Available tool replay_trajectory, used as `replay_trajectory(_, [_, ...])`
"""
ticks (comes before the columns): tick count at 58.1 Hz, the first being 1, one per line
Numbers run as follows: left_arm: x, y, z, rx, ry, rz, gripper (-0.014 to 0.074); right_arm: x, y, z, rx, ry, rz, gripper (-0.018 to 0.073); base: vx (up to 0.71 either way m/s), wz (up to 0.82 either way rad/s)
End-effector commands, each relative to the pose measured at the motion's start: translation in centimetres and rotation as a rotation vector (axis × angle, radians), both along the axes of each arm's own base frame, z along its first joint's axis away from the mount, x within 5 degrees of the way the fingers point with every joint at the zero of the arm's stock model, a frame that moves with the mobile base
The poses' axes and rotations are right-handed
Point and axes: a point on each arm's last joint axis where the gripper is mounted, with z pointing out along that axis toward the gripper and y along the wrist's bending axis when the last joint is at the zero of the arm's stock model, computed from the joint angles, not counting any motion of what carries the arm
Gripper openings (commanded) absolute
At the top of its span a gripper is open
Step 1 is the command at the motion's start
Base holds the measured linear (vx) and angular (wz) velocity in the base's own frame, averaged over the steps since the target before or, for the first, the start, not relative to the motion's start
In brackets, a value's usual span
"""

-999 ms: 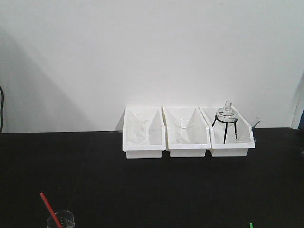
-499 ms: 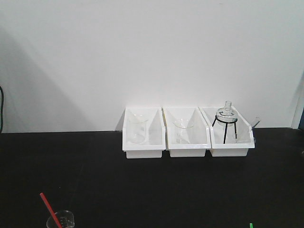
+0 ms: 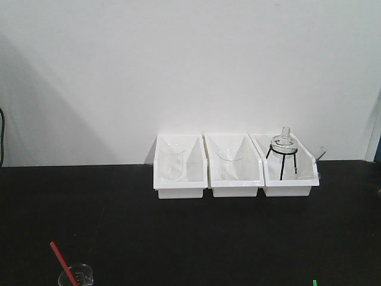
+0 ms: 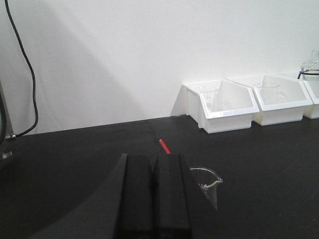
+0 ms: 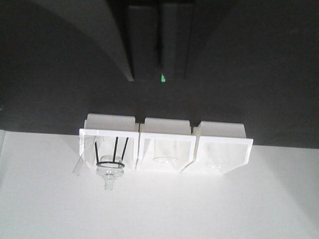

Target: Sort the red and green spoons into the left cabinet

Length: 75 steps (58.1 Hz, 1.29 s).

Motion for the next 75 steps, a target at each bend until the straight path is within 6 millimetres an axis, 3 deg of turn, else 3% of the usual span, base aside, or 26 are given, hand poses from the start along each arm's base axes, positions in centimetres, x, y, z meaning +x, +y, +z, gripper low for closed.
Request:
replay_trajectory(1, [-0.4,0.2,1.4,-0.053,-0.176,0.014,-0.0001,-0.3,-0.1,1.7,0.027,-0.206,-0.012,-0.0003,0.00,0.00])
replay_trajectory(8, [-0.9,0.6,3.1,-0.237,-0.311,0.003,-0.0001,-0.7,-0.3,3.5,0.066,-0.345,-0.018,-0.0003,0.00,0.00])
replay_trajectory(14, [-1.4,0.8,5.3,-0.405,-0.332,-0.034,-0.0001,-1.4,-0.4,6.3,0.094,-0.368,-0.010,-0.0003,0.00,0.00])
replay_trajectory(23, [-1.7,0.3,9.3,-0.272,-0.261,-0.042,-0.0001,-2.9,-0.5,11.9,0.049,-0.312,-0.002,-0.0003,0.00,0.00])
replay_trajectory(29, [-0.9,0.1,11.9,-0.187,-0.178,-0.032,-0.0001,-2.9,-0.5,15.2,-0.038,-0.261,-0.009,-0.0003,0.00,0.00])
replay_trajectory(40, [2.8,-0.5,15.6,-0.133,0.028,-0.020,-0.0001,0.3,0.1,19.1,-0.092,-0.113,0.000,-0.0003,0.00,0.00])
replay_trajectory(45, [5.3,-0.8,16.1,-0.119,0.116,-0.015,-0.0001,2.4,0.5,19.4,-0.087,-0.045,0.007,-0.0003,0.00,0.00])
replay_trajectory(46, [7.3,-1.1,15.8,-0.112,0.181,-0.011,-0.0001,4.1,0.8,19.0,-0.081,0.009,0.013,-0.0003,0.00,0.00])
replay_trajectory(51, [8.8,-1.3,15.0,-0.111,0.240,-0.008,-0.0001,5.6,1.1,18.3,-0.091,0.074,0.016,-0.0002,0.00,0.00])
replay_trajectory(66, [11.6,-1.7,13.0,-0.094,0.368,0.000,0.0056,8.3,1.6,16.0,-0.122,0.268,0.029,0.0071,0.00,0.00])
replay_trajectory(75, [12.3,-1.8,12.4,-0.089,0.400,0.002,0.0167,9.3,1.8,15.0,-0.136,0.354,0.034,0.0265,0.00,0.00])
